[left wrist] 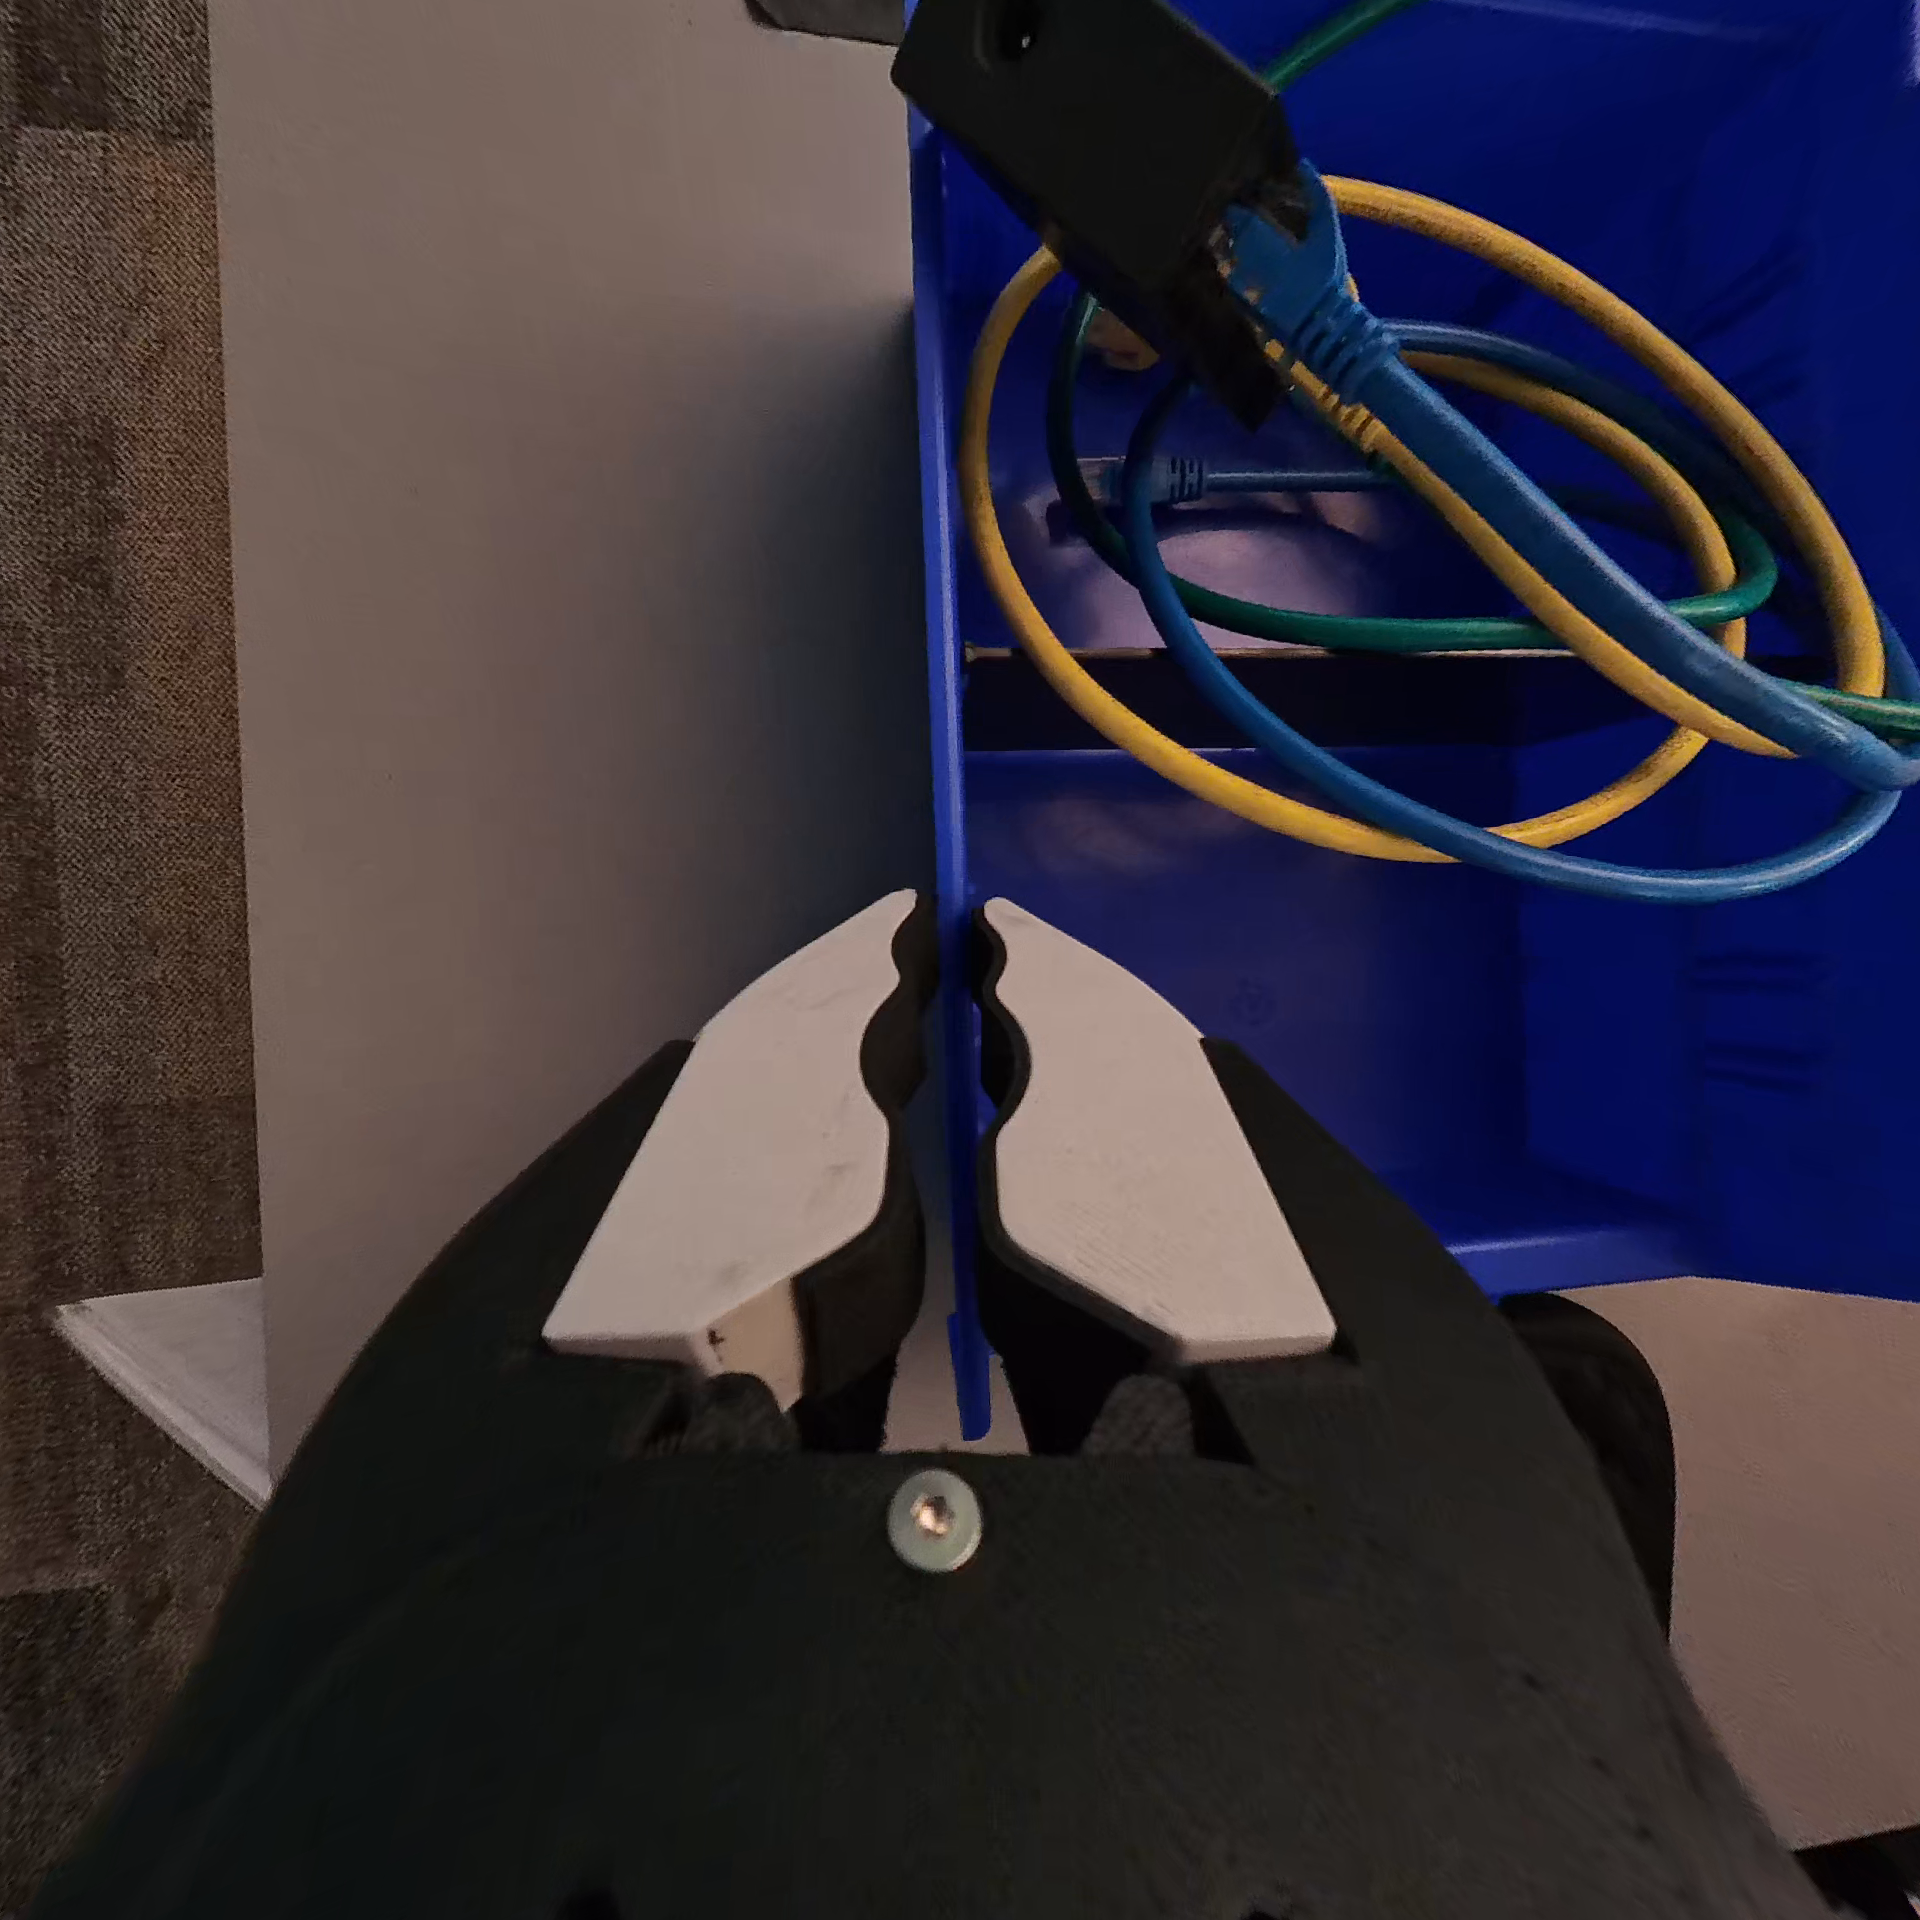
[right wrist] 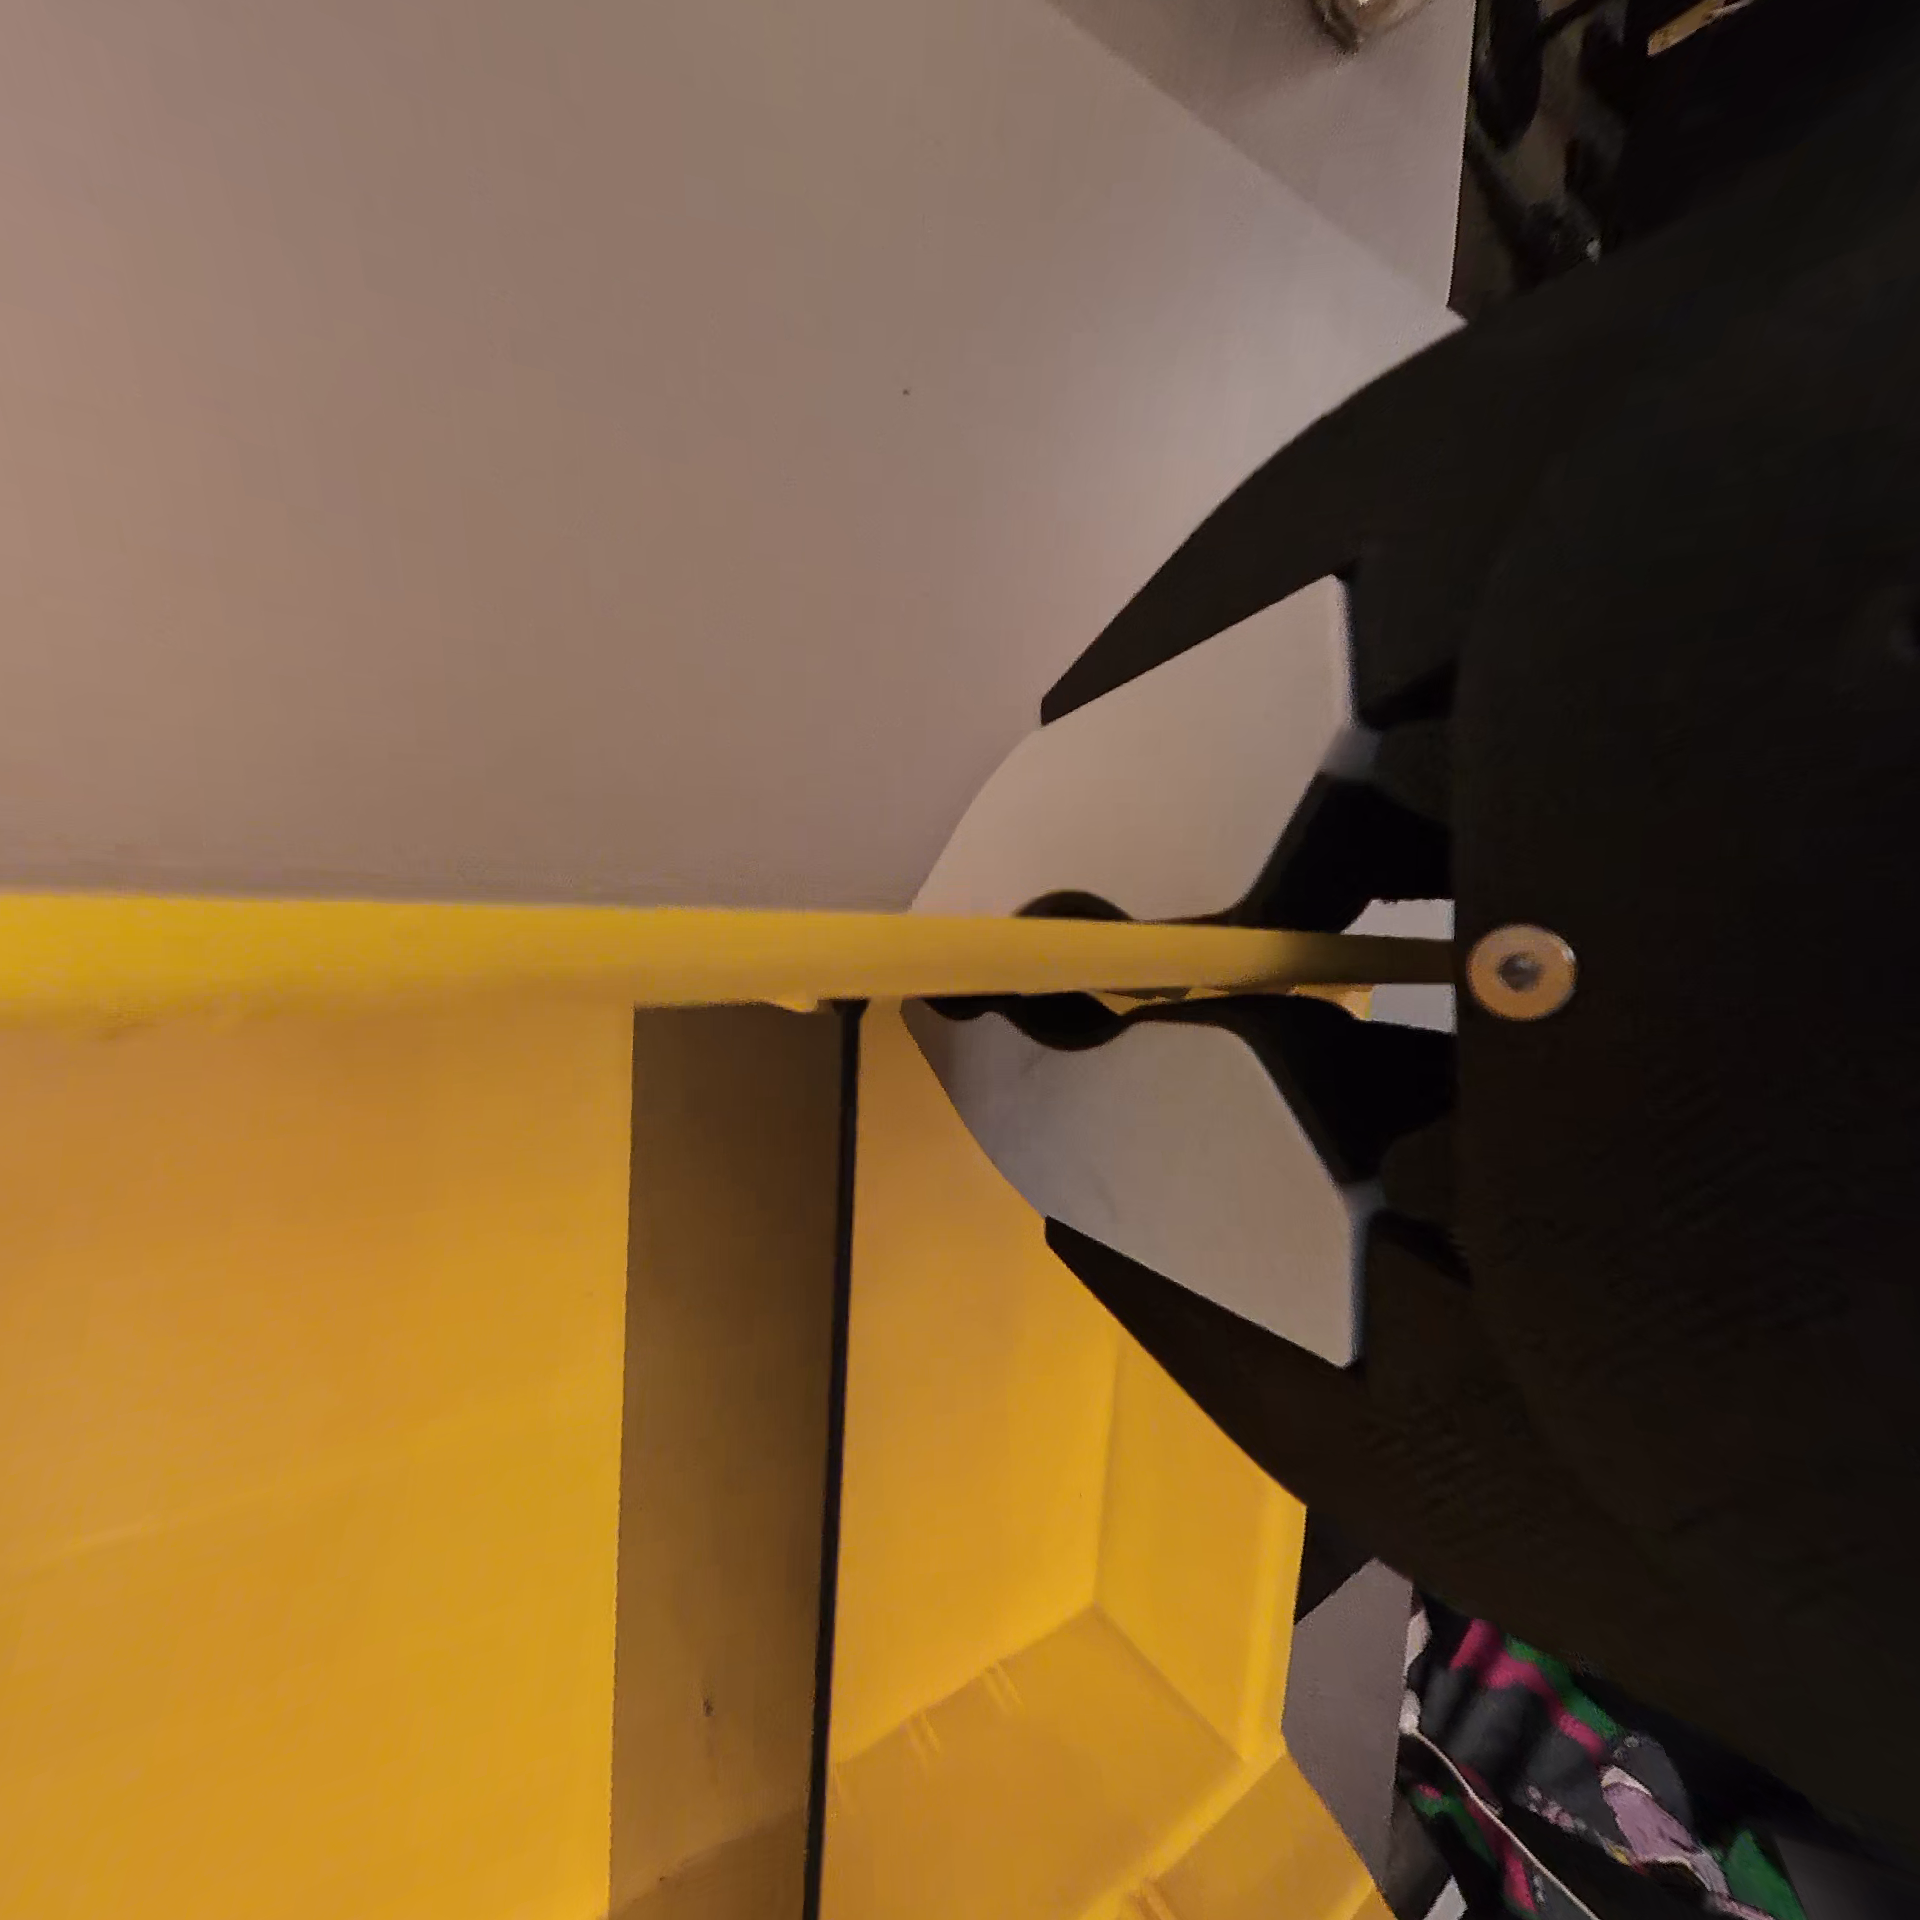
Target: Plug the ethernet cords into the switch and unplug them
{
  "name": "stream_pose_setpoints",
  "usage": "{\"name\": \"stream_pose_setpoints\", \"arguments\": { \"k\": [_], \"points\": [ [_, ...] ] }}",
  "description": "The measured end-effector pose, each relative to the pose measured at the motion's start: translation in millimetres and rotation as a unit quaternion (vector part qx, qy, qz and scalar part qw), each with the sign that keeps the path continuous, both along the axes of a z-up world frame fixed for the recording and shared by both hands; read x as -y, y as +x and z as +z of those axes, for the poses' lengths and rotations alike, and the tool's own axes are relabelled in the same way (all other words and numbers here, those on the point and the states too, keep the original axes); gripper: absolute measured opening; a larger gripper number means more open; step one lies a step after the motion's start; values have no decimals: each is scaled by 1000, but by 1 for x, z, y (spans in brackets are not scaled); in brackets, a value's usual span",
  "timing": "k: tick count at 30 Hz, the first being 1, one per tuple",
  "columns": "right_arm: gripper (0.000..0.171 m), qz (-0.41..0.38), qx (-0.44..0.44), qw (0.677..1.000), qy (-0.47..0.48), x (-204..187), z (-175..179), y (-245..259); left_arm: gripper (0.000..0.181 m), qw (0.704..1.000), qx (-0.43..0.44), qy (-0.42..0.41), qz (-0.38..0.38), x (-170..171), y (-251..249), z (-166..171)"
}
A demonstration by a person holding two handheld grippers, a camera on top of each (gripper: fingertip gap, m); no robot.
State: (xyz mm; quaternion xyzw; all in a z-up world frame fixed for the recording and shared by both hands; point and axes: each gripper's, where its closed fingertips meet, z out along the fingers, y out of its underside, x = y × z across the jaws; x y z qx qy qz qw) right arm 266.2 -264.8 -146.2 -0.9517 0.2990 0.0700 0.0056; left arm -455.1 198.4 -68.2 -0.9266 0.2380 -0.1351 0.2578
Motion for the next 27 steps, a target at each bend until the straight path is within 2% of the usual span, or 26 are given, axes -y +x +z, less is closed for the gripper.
{"name": "stream_pose_setpoints", "arguments": {
  "k": [4,9,11,13,15,16,18,19,21,23,25,27],
  "points": [
    [7,0,8,1000,11,-1,1,0,10,1000,3,16,12,-1,-4,8],
    [35,-44,1,995,84,-17,20,3,17,992,52,80,80,-3,-26,48],
    [40,-49,21,992,116,-22,36,7,23,981,84,143,102,-5,-36,76],
    [45,-56,99,984,137,-21,58,23,25,958,120,235,117,-6,-45,114],
    [47,-54,180,964,191,-24,88,32,35,922,175,335,91,-1,-36,157],
    [49,-42,214,948,233,-29,106,29,45,896,196,395,56,2,-26,180],
    [52,7,273,907,321,-39,143,11,47,840,197,505,-30,5,-2,219],
    [51,29,299,884,358,-41,161,-1,49,833,167,523,-71,0,9,222],
    [51,56,337,846,410,-40,188,-26,64,838,56,519,-159,-14,32,206],
    [50,72,347,826,440,-37,203,-51,66,832,-77,493,-242,-34,47,169],
    [50,86,344,821,448,-34,208,-75,70,805,-206,454,-321,-53,51,126],
    [50,101,343,817,452,-33,211,-96,68,768,-277,423,-392,-65,52,95]
  ]
}}
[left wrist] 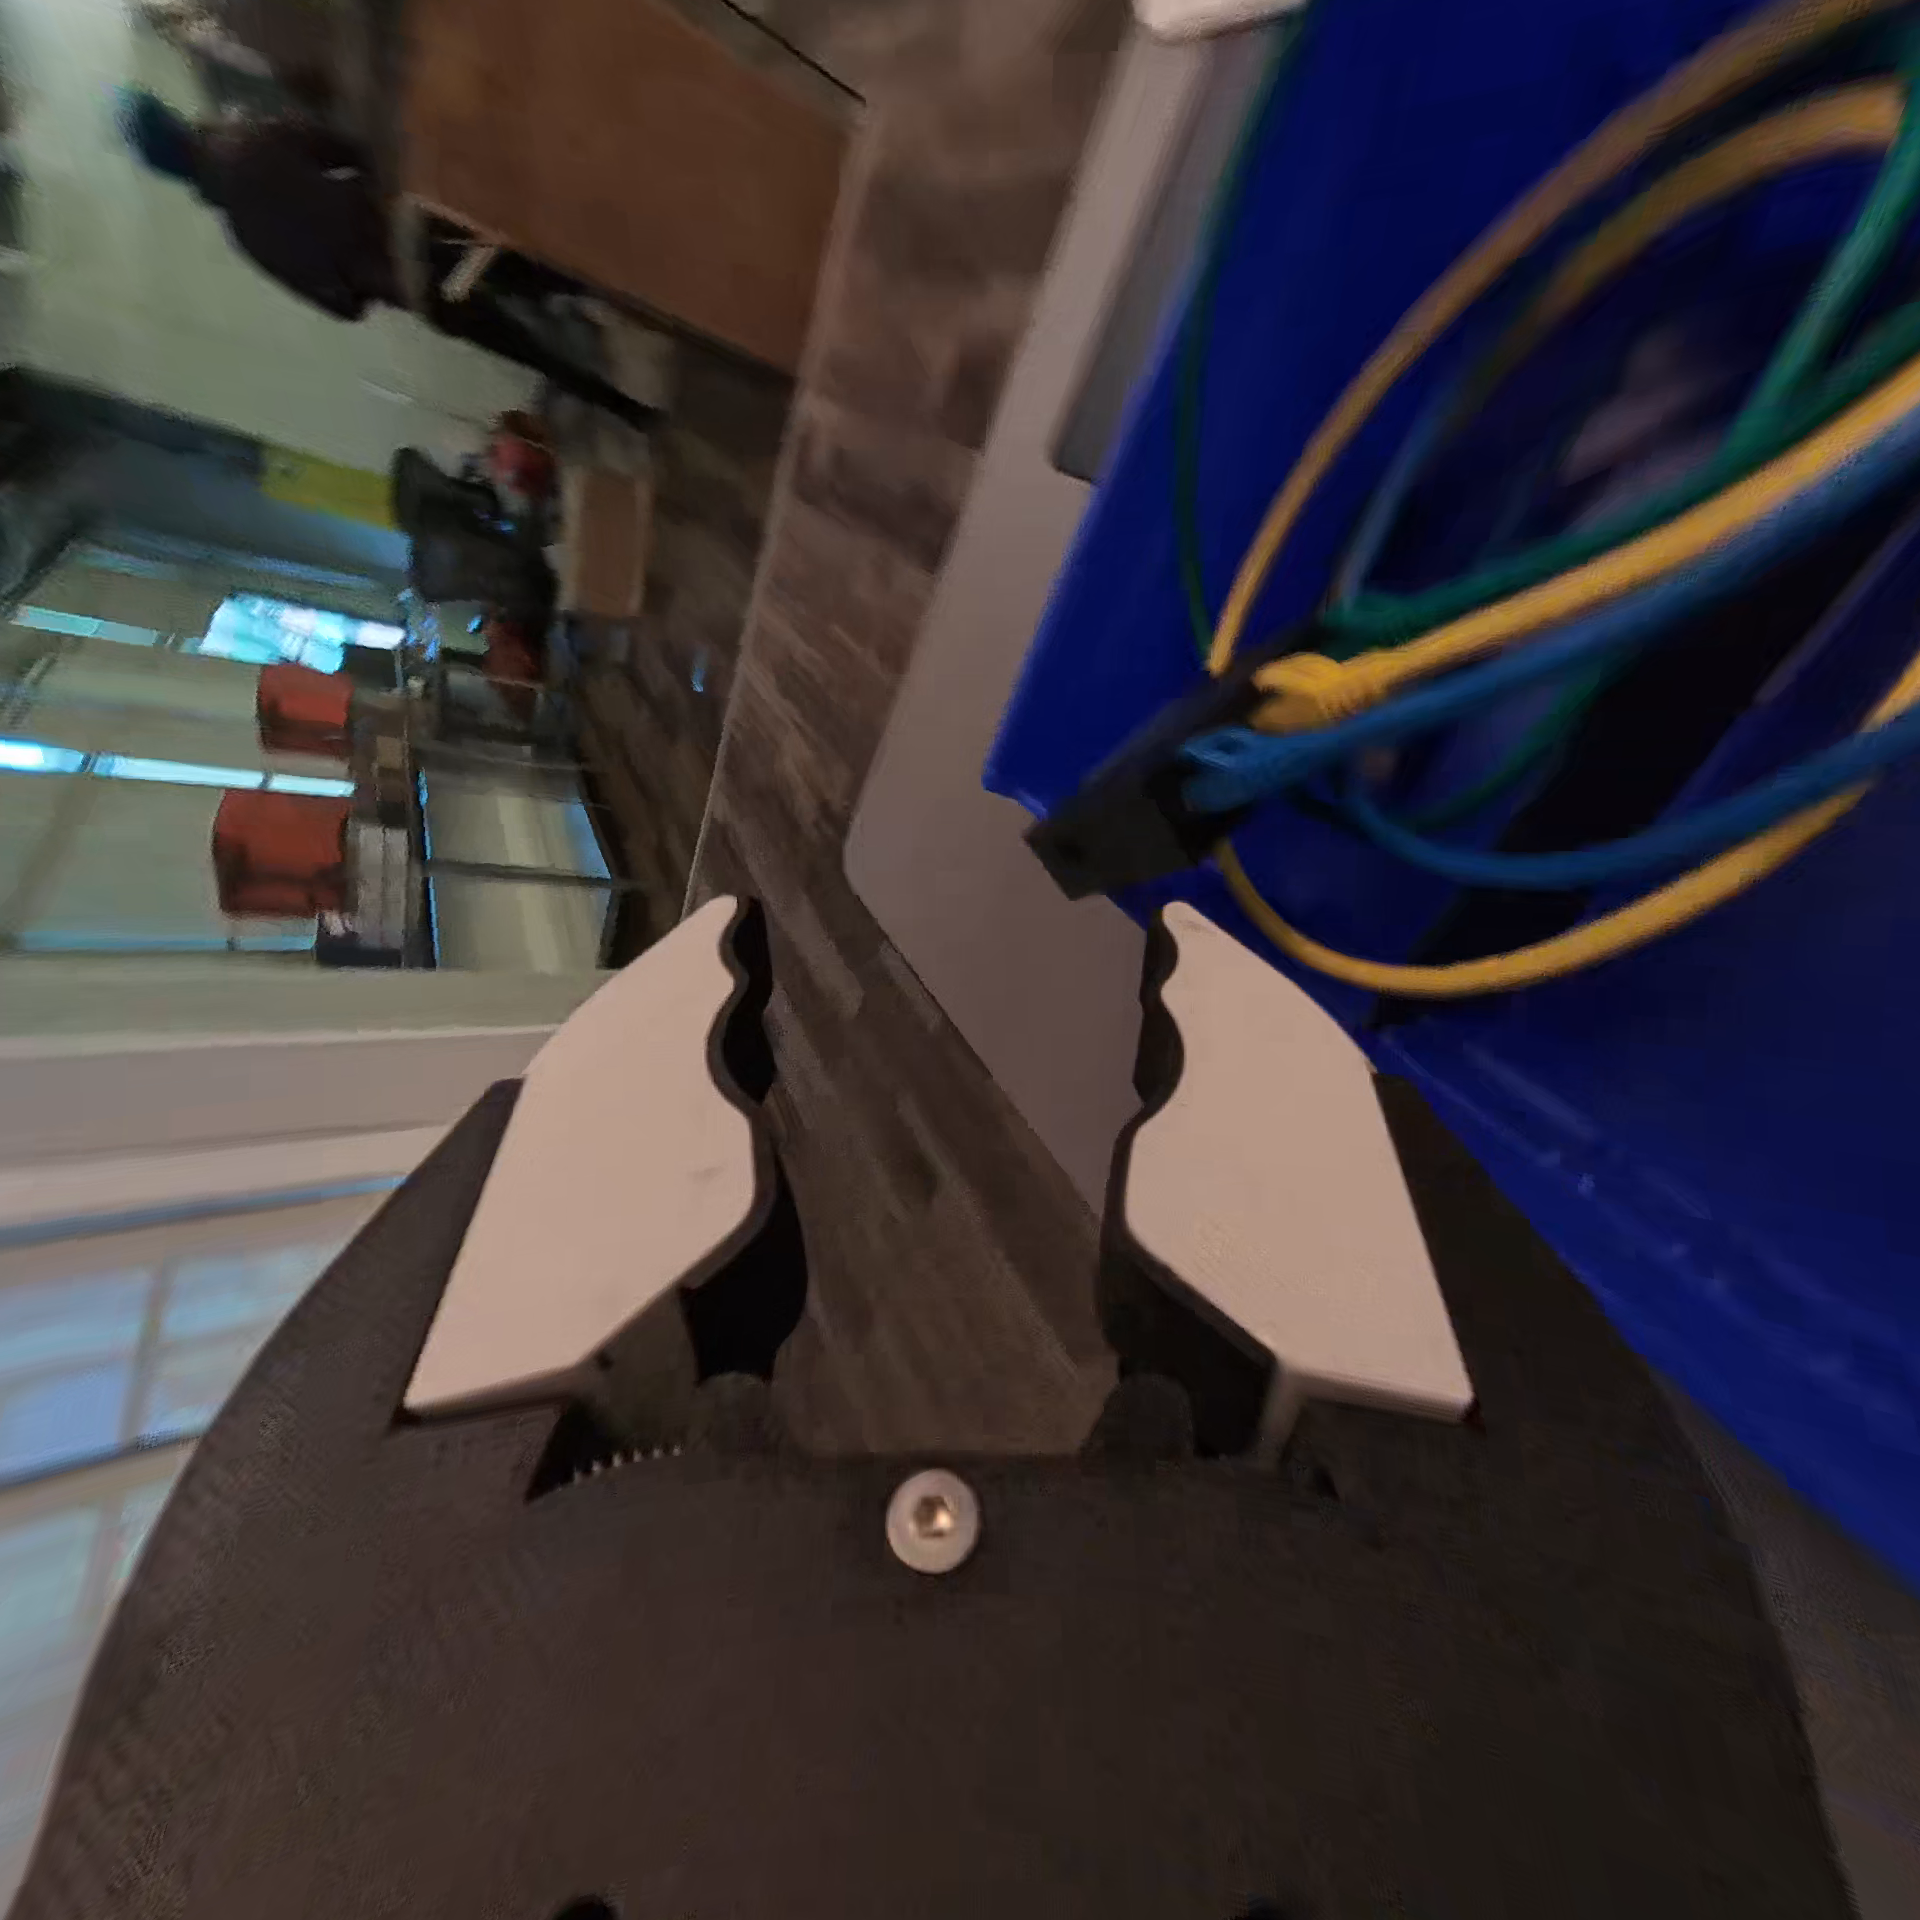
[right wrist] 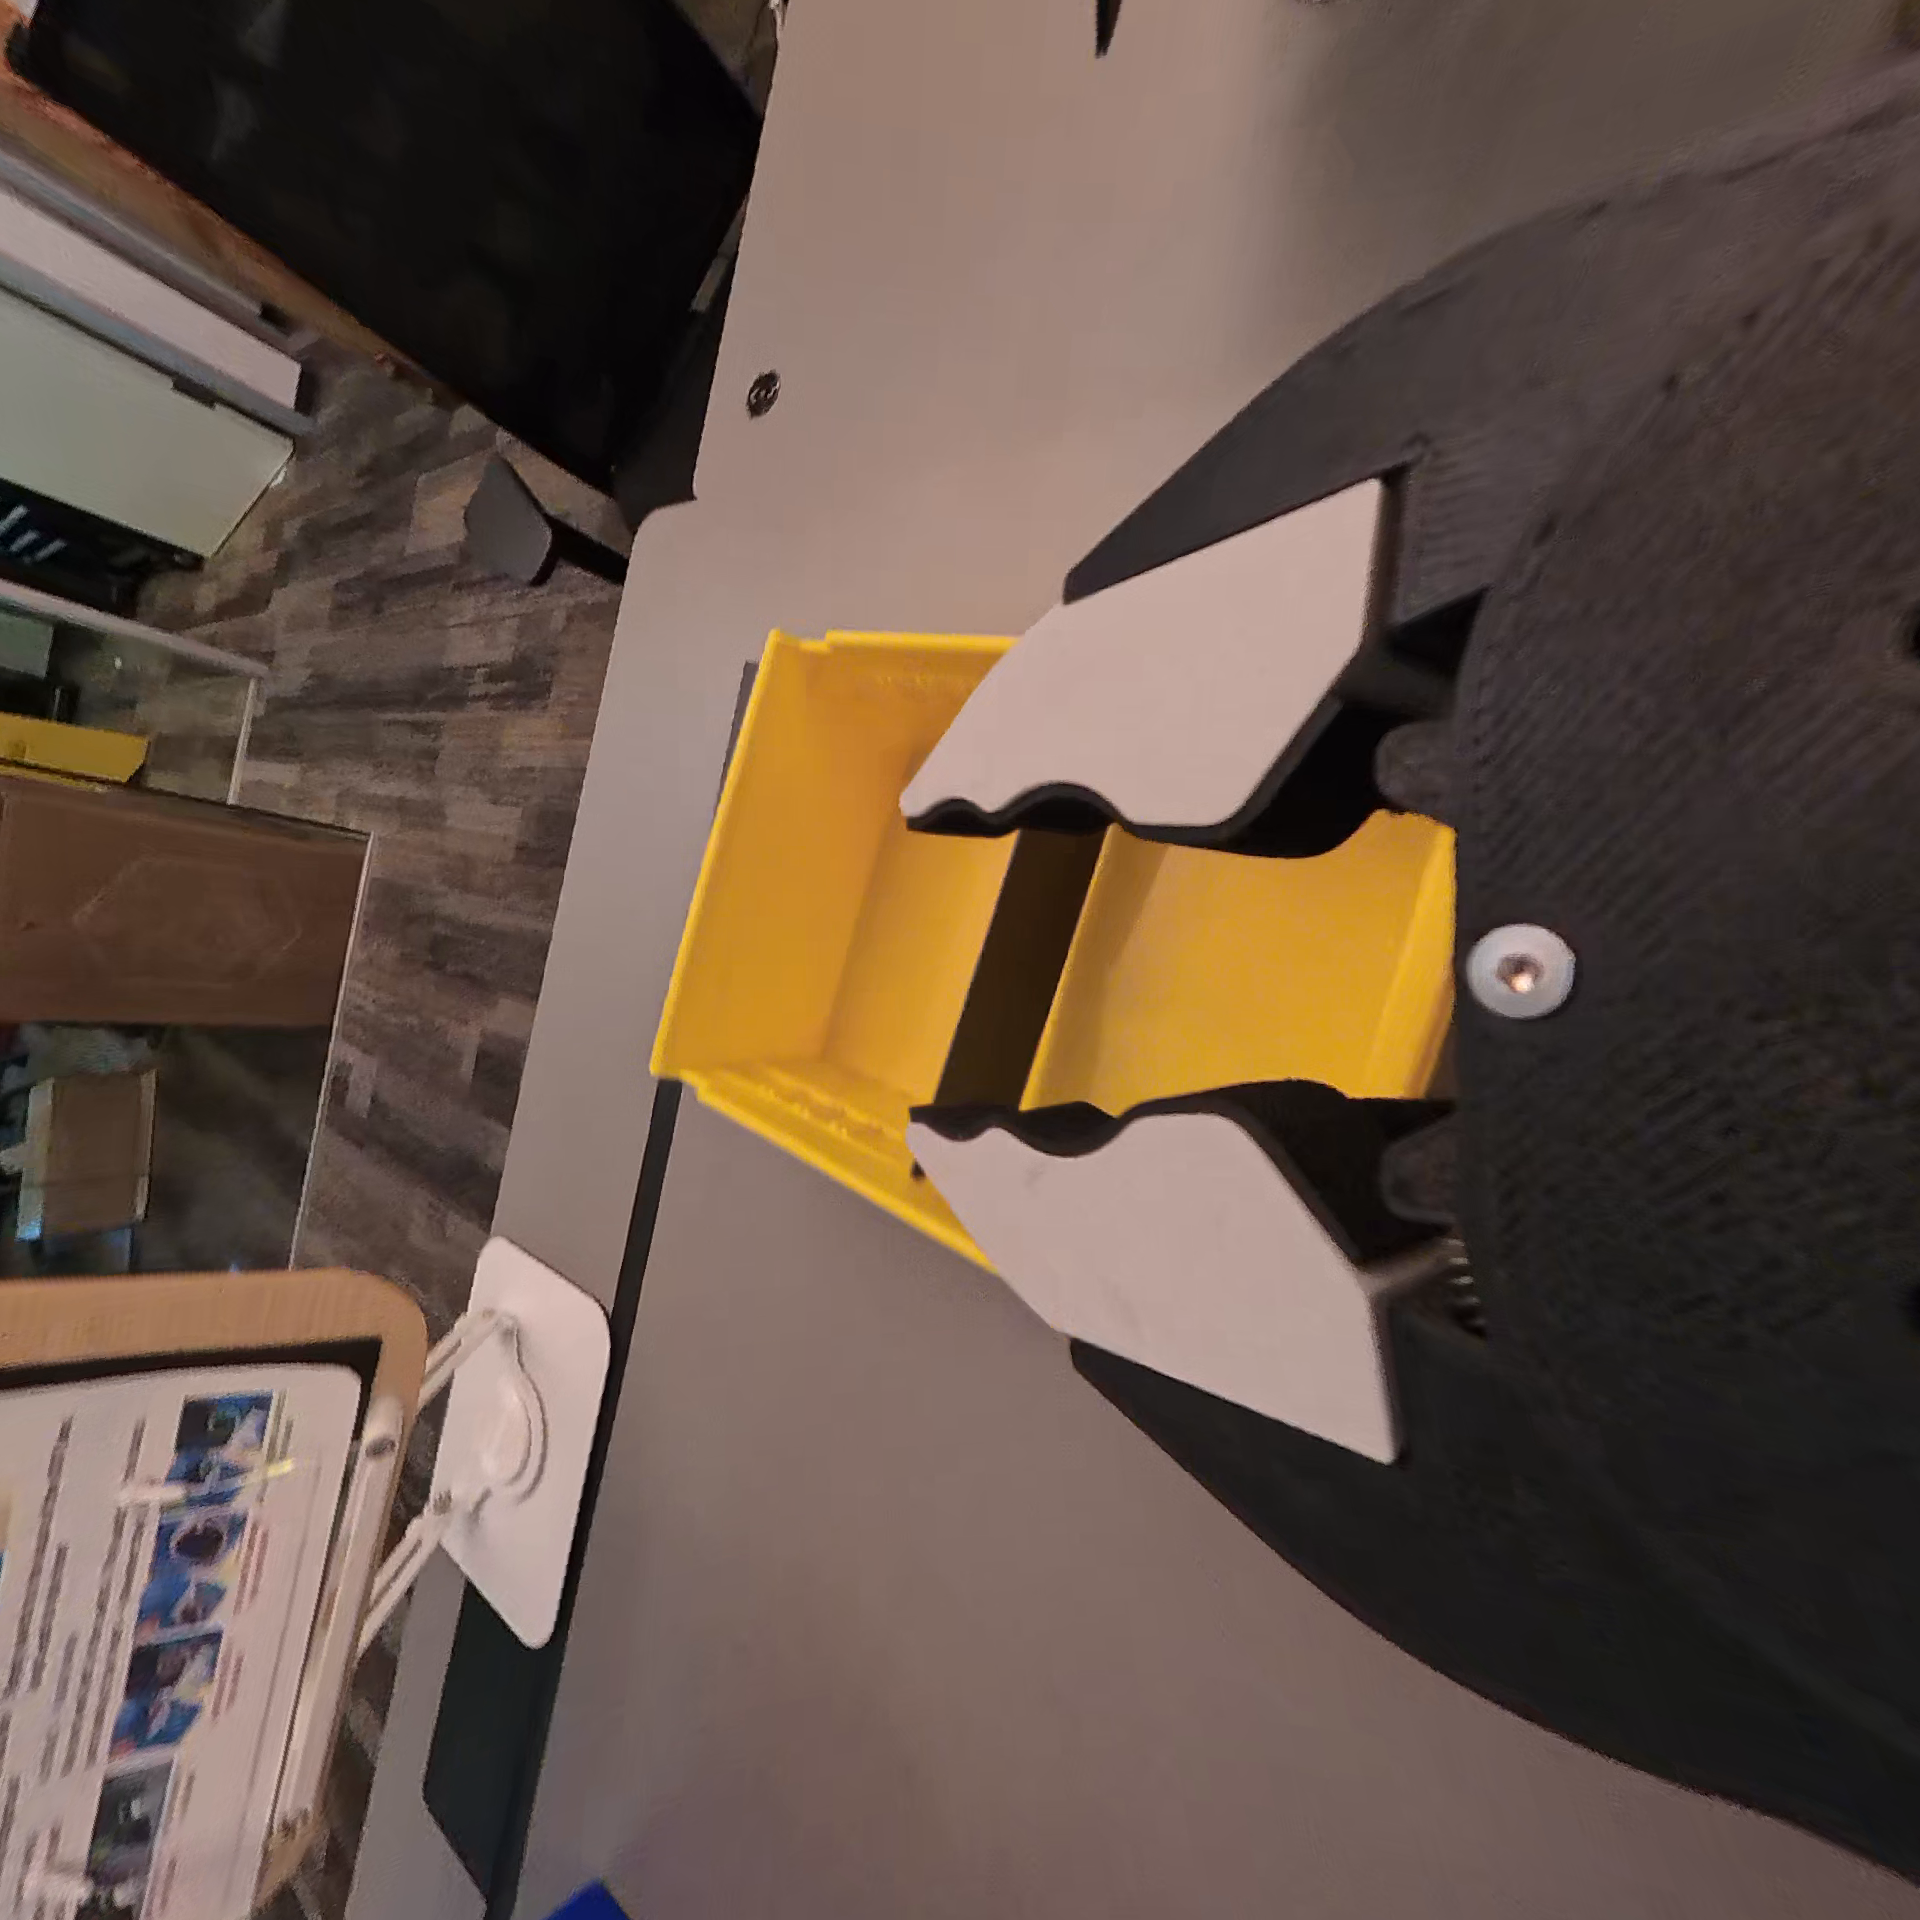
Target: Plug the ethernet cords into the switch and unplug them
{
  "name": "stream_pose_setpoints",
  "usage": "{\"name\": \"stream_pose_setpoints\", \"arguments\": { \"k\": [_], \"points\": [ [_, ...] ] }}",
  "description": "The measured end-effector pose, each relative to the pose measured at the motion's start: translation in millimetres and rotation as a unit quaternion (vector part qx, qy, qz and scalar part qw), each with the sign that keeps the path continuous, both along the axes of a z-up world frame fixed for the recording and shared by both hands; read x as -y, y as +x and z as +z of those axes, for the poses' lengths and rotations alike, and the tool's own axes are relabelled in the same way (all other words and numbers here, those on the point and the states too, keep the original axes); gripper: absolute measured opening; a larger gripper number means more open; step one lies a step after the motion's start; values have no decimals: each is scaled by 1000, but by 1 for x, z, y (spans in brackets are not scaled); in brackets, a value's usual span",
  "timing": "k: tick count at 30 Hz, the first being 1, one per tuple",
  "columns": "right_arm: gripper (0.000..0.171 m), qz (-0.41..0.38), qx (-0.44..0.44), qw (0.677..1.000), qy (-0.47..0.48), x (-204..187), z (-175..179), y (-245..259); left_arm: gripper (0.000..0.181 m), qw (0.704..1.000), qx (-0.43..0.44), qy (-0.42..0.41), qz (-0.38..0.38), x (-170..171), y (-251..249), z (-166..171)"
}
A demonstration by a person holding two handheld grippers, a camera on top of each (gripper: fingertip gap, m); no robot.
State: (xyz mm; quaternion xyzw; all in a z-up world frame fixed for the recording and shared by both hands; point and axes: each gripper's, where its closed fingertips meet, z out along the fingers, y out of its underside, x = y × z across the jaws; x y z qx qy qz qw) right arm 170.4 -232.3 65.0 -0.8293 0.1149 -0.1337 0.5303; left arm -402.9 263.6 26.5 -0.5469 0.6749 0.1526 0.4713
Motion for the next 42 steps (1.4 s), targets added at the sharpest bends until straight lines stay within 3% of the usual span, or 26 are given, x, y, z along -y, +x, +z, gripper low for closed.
{"name": "stream_pose_setpoints", "arguments": {
  "k": [6,11,12,18,23,31,37,42],
  "points": [
    [50,18,9,999,-33,15,-11,-43,63,985,-98,-112,-82,-2,24,-54],
    [47,0,12,999,-51,34,-23,-44,54,973,-186,-75,-113,-15,45,-86],
    [45,-1,7,999,-50,37,-25,-43,41,968,-210,-56,-124,-17,48,-91],
    [39,-16,-5,999,-48,62,-26,-35,30,949,-272,34,-158,-20,58,-87],
    [35,11,-15,1000,-6,52,-20,-36,29,928,-302,186,-115,-20,52,-7],
    [35,117,-3,991,62,-22,4,-55,29,911,-260,316,-53,43,64,165],
    [35,223,3,966,131,-81,55,-91,29,910,-192,367,-21,94,87,276],
    [36,310,41,933,176,-111,110,-137,29,912,-130,388,-39,141,125,328]
  ]
}}
